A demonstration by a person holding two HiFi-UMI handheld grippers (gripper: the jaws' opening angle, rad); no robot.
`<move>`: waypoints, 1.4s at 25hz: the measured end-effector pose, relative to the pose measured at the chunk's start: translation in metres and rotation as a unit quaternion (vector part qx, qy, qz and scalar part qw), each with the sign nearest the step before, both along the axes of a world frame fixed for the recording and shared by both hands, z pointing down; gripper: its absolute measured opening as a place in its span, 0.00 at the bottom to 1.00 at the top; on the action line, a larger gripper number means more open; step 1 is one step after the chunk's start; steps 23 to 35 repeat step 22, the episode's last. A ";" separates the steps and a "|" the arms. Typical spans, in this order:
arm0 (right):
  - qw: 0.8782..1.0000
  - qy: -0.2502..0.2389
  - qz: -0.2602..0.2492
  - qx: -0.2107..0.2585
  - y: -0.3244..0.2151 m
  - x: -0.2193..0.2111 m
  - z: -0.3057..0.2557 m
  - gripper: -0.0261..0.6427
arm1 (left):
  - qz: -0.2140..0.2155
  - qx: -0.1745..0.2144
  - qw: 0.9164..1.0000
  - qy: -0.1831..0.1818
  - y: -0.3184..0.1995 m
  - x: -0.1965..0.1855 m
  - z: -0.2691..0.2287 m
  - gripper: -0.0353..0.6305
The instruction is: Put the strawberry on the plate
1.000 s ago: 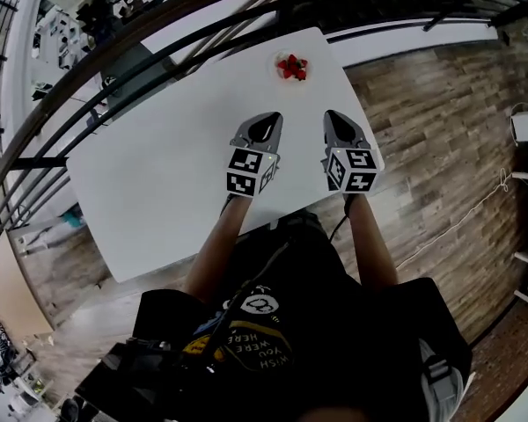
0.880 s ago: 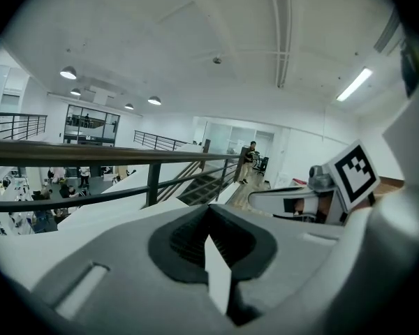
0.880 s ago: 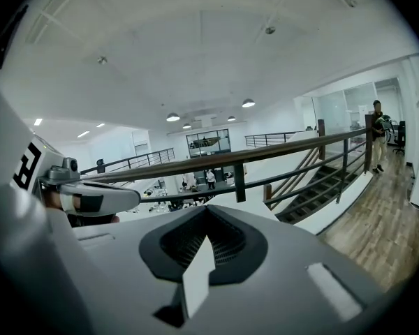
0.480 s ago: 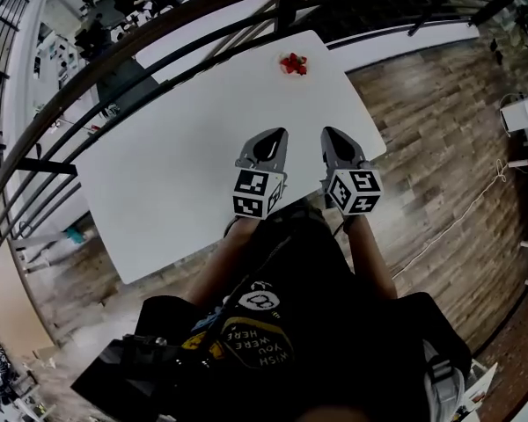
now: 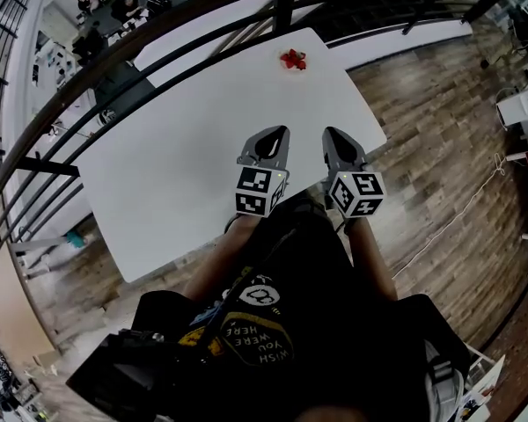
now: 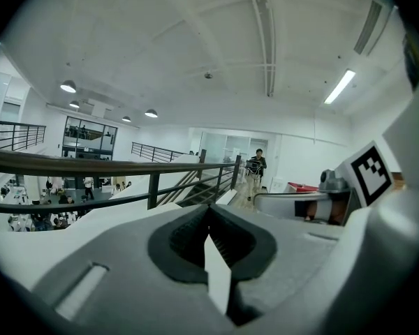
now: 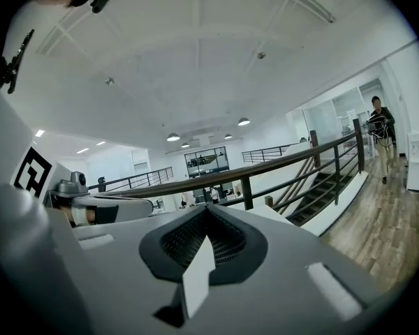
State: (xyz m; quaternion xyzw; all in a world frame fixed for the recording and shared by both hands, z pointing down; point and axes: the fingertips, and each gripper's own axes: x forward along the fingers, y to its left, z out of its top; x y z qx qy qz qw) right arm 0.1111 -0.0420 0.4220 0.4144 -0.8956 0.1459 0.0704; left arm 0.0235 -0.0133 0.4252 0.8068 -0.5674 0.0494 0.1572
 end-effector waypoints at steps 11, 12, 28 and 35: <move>1.000 0.005 -0.006 -0.002 0.004 0.002 -0.001 0.05 | 0.016 -0.001 1.000 -0.002 0.002 0.007 0.000 0.06; 1.000 0.007 -0.017 -0.006 0.006 -0.001 0.001 0.05 | 0.019 -0.006 1.000 0.000 0.001 0.008 0.003 0.06; 0.999 0.018 -0.049 -0.011 0.013 -0.018 0.007 0.05 | 0.028 -0.013 0.999 0.007 0.000 0.008 0.006 0.06; 0.999 0.018 -0.049 -0.011 0.013 -0.018 0.007 0.05 | 0.028 -0.013 0.999 0.007 0.000 0.008 0.006 0.06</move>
